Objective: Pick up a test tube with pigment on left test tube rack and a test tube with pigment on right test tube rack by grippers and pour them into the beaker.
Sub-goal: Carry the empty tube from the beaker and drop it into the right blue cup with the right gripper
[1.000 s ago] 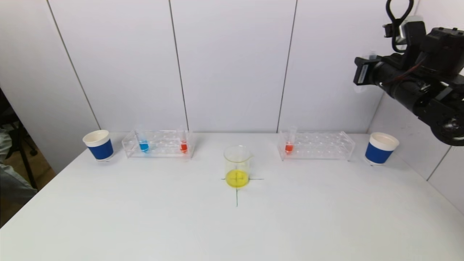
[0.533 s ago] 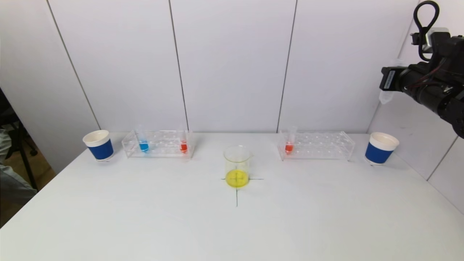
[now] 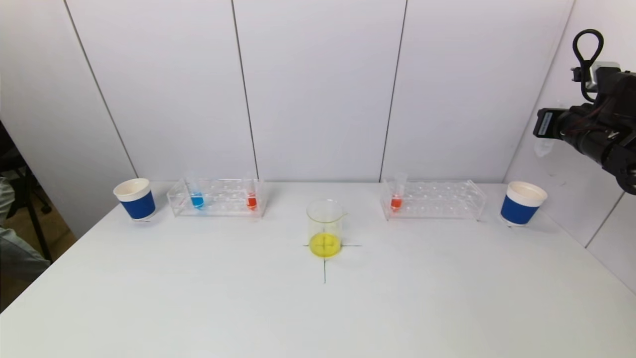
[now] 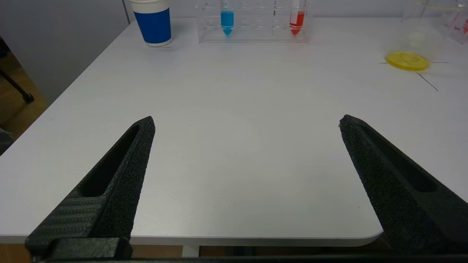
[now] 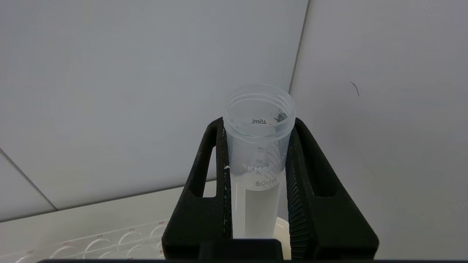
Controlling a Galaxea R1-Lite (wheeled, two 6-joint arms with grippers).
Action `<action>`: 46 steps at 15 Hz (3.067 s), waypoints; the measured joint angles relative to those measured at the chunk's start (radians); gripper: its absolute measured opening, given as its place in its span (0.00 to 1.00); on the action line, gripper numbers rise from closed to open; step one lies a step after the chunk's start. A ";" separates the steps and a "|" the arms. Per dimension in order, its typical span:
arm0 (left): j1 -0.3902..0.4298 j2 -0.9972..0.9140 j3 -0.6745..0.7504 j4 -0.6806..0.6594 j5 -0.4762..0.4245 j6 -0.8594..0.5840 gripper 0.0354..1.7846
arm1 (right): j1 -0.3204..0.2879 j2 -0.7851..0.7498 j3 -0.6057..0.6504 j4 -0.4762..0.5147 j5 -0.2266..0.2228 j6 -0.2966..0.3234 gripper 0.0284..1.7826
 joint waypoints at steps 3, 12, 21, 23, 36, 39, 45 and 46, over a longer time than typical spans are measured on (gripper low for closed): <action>0.000 0.000 0.000 0.000 0.000 0.000 0.99 | -0.031 0.042 -0.005 -0.008 0.007 0.005 0.26; 0.000 0.000 0.000 0.000 0.000 0.000 0.99 | -0.068 0.167 0.006 -0.091 0.021 0.018 0.26; 0.000 0.000 0.000 0.000 0.000 0.000 0.99 | -0.077 0.256 0.033 -0.191 0.023 0.031 0.26; 0.000 0.000 0.000 0.000 0.000 0.000 0.99 | -0.078 0.271 0.047 -0.200 0.023 0.032 0.26; 0.000 0.000 0.000 0.000 0.000 0.000 0.99 | -0.077 0.305 0.096 -0.251 0.023 0.034 0.26; 0.000 0.000 0.000 0.000 0.000 0.000 0.99 | -0.077 0.307 0.097 -0.251 0.026 0.034 0.26; 0.000 0.000 0.000 0.000 0.000 0.000 0.99 | -0.077 0.305 0.104 -0.251 0.027 0.035 0.26; 0.000 0.000 0.000 0.000 0.000 0.000 0.99 | -0.077 0.305 0.105 -0.251 0.027 0.036 0.26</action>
